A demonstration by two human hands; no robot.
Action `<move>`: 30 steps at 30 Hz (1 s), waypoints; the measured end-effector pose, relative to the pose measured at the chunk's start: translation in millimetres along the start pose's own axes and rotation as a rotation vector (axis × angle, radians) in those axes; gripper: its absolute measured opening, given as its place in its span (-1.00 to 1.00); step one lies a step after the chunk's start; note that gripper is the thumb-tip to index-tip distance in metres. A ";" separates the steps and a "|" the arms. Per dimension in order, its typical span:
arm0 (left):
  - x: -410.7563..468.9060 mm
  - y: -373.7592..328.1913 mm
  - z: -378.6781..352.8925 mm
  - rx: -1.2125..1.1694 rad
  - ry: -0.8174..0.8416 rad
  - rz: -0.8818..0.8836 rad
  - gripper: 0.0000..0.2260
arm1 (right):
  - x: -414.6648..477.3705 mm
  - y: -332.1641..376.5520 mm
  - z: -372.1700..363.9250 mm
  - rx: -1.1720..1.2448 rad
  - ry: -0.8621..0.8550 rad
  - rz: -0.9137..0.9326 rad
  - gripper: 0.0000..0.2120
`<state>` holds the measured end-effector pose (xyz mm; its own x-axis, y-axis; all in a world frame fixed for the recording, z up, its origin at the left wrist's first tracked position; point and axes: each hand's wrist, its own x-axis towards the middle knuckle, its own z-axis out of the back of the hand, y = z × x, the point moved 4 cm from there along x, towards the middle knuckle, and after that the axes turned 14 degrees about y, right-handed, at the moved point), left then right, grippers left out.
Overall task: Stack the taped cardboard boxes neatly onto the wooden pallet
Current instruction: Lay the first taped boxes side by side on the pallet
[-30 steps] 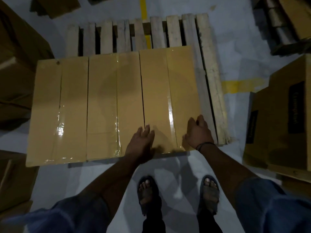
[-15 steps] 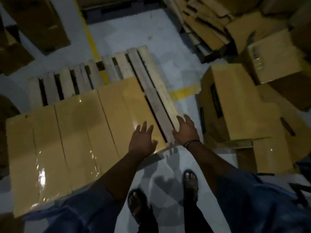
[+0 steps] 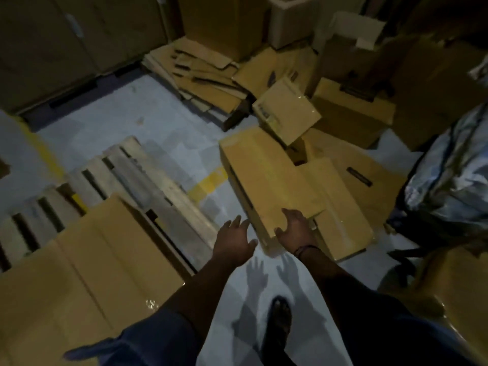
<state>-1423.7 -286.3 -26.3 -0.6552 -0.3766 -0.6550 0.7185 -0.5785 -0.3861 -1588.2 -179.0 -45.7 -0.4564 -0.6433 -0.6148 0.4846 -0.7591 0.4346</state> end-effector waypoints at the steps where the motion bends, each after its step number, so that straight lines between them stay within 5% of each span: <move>1: 10.0 -18.2 7.2 0.019 -0.003 -0.010 -0.35 | 2.8 -11.0 18.6 0.005 -0.011 -0.002 -0.34; 10: 108.5 -112.0 104.6 0.103 -0.142 -0.051 -0.37 | 74.7 -46.9 144.4 0.171 -0.121 0.036 -0.34; 20: 241.8 -112.9 210.9 0.224 -0.249 -0.046 -0.39 | 203.4 -31.0 220.1 0.571 -0.225 -0.026 -0.35; 23: 300.9 -109.2 244.7 0.279 -0.301 -0.027 -0.40 | 264.0 -36.4 238.6 0.617 -0.285 -0.012 -0.15; 26: 364.4 -107.2 277.0 0.317 -0.296 -0.033 -0.38 | 312.6 -37.4 258.9 0.601 -0.300 -0.045 -0.27; 30: 444.2 -116.0 313.5 0.341 -0.222 -0.074 -0.28 | 369.2 -41.6 284.5 0.602 -0.327 -0.129 -0.14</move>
<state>-1871.3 -613.4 -68.8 -0.7632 -0.4504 -0.4634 0.5737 -0.8022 -0.1652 -1989.1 -413.3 -103.5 -0.7296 -0.4693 -0.4974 -0.0434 -0.6940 0.7186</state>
